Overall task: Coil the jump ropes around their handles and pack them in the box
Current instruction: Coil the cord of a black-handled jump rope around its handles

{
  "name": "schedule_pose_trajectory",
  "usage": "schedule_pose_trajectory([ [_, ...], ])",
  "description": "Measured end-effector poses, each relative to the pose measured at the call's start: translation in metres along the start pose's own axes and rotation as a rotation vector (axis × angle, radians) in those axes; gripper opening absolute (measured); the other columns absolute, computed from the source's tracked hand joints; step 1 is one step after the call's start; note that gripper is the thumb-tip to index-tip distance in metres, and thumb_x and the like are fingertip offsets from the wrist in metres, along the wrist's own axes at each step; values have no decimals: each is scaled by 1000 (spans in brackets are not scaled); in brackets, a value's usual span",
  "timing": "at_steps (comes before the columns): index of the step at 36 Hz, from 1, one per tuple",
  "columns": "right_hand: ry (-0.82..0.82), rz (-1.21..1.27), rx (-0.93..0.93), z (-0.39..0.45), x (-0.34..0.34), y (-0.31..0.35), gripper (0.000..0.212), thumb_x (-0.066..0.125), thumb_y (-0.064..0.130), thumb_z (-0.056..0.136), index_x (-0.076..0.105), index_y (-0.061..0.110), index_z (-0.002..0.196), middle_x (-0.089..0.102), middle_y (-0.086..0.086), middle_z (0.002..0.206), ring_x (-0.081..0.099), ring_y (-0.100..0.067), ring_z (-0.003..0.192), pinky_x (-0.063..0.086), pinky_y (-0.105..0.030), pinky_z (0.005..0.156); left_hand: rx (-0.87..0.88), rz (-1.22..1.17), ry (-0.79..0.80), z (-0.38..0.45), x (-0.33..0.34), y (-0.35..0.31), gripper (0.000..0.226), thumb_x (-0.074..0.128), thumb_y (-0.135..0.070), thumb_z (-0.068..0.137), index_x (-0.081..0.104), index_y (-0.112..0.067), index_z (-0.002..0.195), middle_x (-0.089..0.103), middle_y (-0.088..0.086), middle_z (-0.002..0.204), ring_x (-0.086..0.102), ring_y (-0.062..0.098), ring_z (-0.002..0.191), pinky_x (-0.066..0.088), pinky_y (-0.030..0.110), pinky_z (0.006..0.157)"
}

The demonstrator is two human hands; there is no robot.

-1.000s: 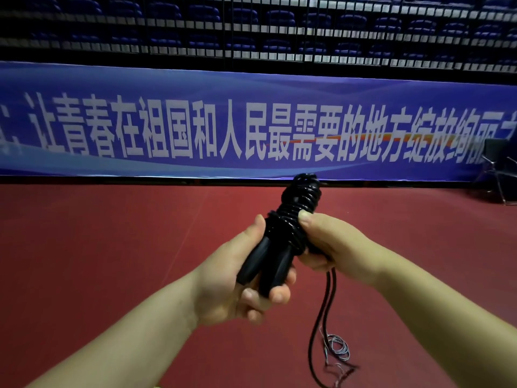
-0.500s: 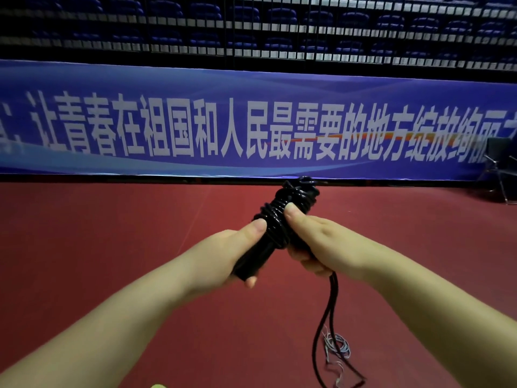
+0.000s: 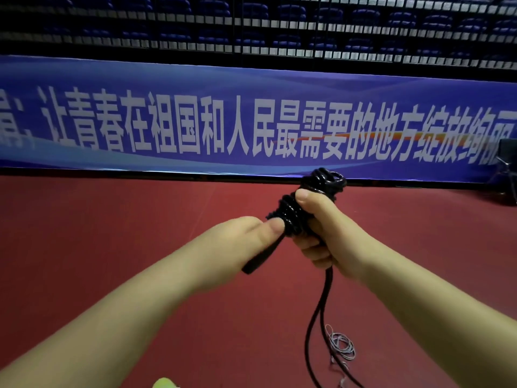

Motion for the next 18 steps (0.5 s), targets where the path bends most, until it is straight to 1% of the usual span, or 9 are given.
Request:
schedule_pose_trajectory([
  [1, 3, 15, -9, 1, 1, -1, 48, 46, 73, 49, 36, 26, 53, 26, 5, 55, 18, -9, 45, 14, -23, 43, -1, -155, 66, 2, 1, 3, 86, 41, -80, 55, 57, -5, 94, 55, 1, 77, 48, 17, 67, 42, 30, 64],
  [2, 9, 22, -17, 1, 2, -1, 47, 46, 72, 49, 35, 26, 53, 26, 6, 55, 18, -9, 45, 14, -24, 44, -1, -248, 112, 2, 2, 6, 76, 49, -74, 54, 55, -6, 87, 50, 2, 72, 45, 17, 64, 39, 24, 58],
  [4, 30, 11, -29, 1, 5, -3, 46, 45, 71, 51, 35, 26, 53, 28, 6, 54, 19, -9, 46, 16, -24, 45, 4, -333, 152, 4, 4, 11, 61, 59, -66, 54, 53, -12, 83, 46, -2, 65, 41, 14, 58, 34, 17, 51],
  [7, 40, -9, -32, 3, 8, -3, 51, 46, 73, 56, 35, 24, 62, 30, 6, 56, 20, -10, 48, 17, -24, 47, 9, -390, 134, 7, 5, 17, 56, 63, -61, 55, 52, -13, 82, 43, -6, 60, 38, 9, 53, 32, 16, 48],
  [8, 33, -24, -31, 4, 9, -3, 52, 46, 73, 61, 35, 22, 66, 31, 5, 57, 21, -10, 49, 18, -24, 47, 3, -390, 118, 8, 5, 20, 55, 63, -60, 55, 52, -14, 81, 44, -7, 59, 38, 8, 51, 32, 15, 47],
  [10, -1, -106, -37, 6, 9, -1, 53, 37, 74, 73, 36, 20, 69, 35, 2, 60, 25, -11, 49, 21, -25, 49, -6, -355, 78, 8, 5, 24, 53, 62, -62, 54, 53, -15, 79, 45, -9, 57, 39, 8, 50, 33, 18, 48],
  [13, -61, -239, -35, 8, 8, 0, 59, 26, 70, 91, 39, 16, 69, 37, -3, 63, 29, -11, 46, 26, -24, 48, -1, -229, -5, 11, 1, 33, 55, 59, -67, 54, 57, -18, 78, 50, -10, 61, 43, 11, 56, 34, 26, 57],
  [15, -64, -289, -49, 8, 11, 0, 60, 22, 65, 94, 38, 12, 71, 33, -5, 62, 26, -11, 46, 25, -23, 46, -5, -167, -33, 11, -2, 37, 55, 58, -68, 53, 58, -19, 78, 52, -14, 61, 46, 7, 56, 36, 25, 58],
  [18, -61, -305, -63, 7, 14, -2, 64, 24, 72, 85, 38, 10, 74, 31, -12, 69, 23, -12, 48, 22, -25, 48, -32, -94, -52, 9, -3, 37, 46, 64, -61, 61, 60, -20, 81, 56, -13, 64, 51, 6, 58, 40, 26, 61],
])
Point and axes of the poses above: each hand's wrist, its own z-axis towards the middle knuckle, its own x-axis out of the palm, y = z × x, the point moved 5 cm from there along z, towards the middle knuckle
